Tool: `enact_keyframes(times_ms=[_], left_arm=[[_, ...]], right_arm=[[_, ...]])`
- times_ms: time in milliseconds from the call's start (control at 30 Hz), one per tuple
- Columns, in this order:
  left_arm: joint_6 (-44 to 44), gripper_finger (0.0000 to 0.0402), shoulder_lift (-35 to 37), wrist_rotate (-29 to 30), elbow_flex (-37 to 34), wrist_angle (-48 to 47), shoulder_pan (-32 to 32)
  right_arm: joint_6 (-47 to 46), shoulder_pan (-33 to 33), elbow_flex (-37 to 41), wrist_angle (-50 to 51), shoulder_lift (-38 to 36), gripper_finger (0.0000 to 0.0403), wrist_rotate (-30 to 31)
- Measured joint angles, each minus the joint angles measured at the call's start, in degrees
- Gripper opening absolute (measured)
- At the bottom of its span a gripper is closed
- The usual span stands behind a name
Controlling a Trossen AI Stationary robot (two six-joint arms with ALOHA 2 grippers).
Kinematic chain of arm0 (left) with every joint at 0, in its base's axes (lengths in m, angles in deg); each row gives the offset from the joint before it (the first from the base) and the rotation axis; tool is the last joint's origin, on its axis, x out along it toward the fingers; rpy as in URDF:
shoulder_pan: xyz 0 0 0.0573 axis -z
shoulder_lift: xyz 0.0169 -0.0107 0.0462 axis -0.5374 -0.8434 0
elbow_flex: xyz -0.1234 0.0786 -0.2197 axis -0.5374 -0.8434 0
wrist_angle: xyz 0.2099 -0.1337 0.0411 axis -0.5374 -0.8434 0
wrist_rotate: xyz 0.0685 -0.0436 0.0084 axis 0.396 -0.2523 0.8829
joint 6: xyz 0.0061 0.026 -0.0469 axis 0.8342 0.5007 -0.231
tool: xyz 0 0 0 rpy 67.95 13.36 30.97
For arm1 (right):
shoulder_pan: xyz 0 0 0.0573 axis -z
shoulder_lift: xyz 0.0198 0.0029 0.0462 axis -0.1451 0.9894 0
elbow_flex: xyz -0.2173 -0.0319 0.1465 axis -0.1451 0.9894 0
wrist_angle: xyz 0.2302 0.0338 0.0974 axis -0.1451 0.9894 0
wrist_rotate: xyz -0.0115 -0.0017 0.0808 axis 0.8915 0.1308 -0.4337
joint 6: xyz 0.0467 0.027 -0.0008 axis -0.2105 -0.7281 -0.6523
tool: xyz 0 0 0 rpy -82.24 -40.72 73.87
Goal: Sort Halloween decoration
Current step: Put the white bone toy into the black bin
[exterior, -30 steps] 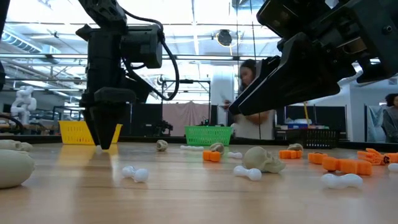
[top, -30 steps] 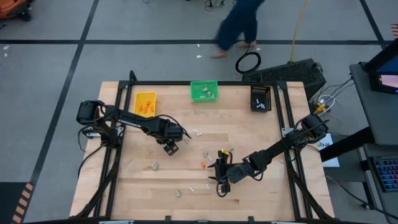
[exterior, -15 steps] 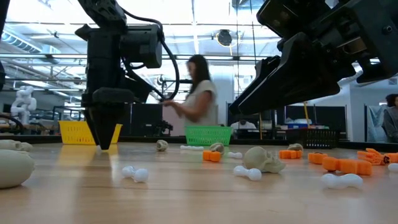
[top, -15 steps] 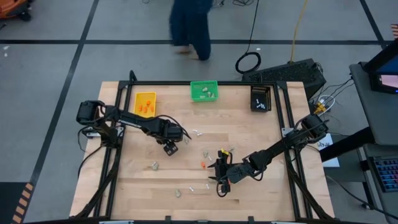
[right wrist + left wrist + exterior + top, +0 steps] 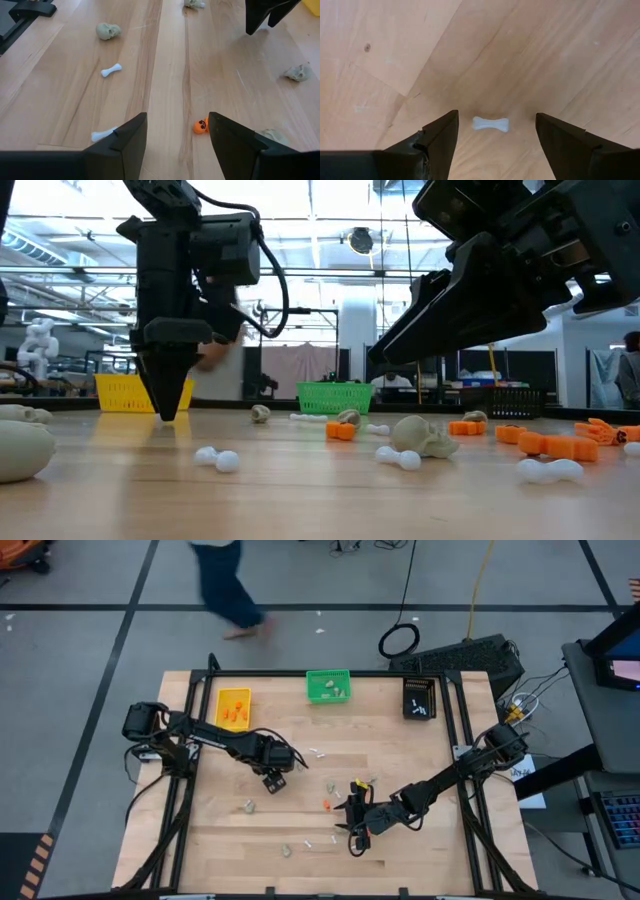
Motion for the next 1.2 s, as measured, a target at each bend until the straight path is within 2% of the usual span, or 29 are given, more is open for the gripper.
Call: enact_keyframes(times_ms=[333,1200], left_arm=[[-0.1,0.0224,0.0,0.0,0.0,-0.1,0.0],[1.3,0.0223,0.0,0.0,0.0,-1.0,0.0]], right_arm=[[0.0,0.0,0.0,0.0,0.0,0.0196,0.0],[0.0,0.0,0.0,0.0,0.0,0.0196,0.0]])
